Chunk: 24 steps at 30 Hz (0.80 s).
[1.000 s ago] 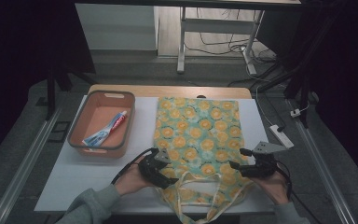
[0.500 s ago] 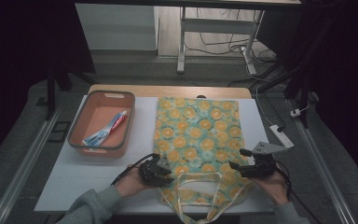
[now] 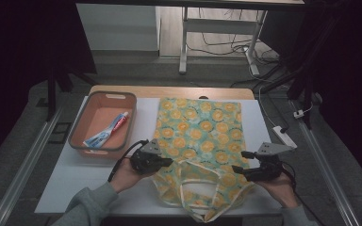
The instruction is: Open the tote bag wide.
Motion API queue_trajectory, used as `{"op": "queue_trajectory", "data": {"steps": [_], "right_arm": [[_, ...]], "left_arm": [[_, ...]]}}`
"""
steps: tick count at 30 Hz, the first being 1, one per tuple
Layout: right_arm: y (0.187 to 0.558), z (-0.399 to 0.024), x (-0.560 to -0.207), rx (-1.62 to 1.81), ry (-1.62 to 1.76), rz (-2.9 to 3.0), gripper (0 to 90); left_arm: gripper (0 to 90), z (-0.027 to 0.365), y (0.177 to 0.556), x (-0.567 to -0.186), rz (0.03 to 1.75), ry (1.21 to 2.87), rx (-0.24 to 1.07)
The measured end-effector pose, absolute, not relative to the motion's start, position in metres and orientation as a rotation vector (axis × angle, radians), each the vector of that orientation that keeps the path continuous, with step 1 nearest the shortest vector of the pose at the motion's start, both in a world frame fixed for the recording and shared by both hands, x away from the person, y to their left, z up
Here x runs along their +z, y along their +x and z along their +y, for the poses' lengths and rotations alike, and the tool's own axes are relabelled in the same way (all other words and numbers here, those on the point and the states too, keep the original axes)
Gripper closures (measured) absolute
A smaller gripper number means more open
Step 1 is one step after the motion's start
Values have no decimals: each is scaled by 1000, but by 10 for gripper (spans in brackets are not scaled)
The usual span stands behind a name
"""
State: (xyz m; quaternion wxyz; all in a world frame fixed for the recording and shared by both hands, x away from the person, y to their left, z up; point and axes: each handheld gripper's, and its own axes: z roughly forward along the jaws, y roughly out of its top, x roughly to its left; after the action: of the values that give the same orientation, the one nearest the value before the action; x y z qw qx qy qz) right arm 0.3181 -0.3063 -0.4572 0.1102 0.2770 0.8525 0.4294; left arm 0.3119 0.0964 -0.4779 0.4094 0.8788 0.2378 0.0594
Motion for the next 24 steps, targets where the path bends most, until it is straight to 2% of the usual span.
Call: {"op": "queue_trajectory", "data": {"steps": [5, 9, 11, 12, 13, 15, 16, 17, 20, 24], "right_arm": [[302, -284, -454, 1193, 704, 2671, 274], [300, -262, -468, 1013, 641, 2737, 273], [304, -258, -477, 990, 654, 2754, 315], [306, -256, -482, 978, 664, 2764, 347], [308, -255, -486, 942, 666, 2776, 434], [308, -253, -489, 884, 637, 2801, 730], [308, -253, -489, 879, 619, 2816, 829], [307, -254, -487, 886, 604, 2814, 890], [305, -255, -478, 933, 578, 2789, 898], [300, -260, -445, 1126, 537, 2654, 898]], "left_arm": [[890, 106, 322, -473, 644, 2162, 111], [890, 108, 323, -472, 650, 2150, 103], [890, 109, 323, -472, 649, 2148, 102], [890, 109, 323, -471, 649, 2147, 102], [890, 110, 324, -471, 649, 2145, 102], [890, 111, 324, -470, 648, 2144, 101], [889, 111, 324, -470, 647, 2139, 94], [889, 111, 324, -470, 647, 2139, 94], [889, 114, 324, -467, 645, 2124, 88], [889, 120, 326, -456, 640, 2101, 104]]}}
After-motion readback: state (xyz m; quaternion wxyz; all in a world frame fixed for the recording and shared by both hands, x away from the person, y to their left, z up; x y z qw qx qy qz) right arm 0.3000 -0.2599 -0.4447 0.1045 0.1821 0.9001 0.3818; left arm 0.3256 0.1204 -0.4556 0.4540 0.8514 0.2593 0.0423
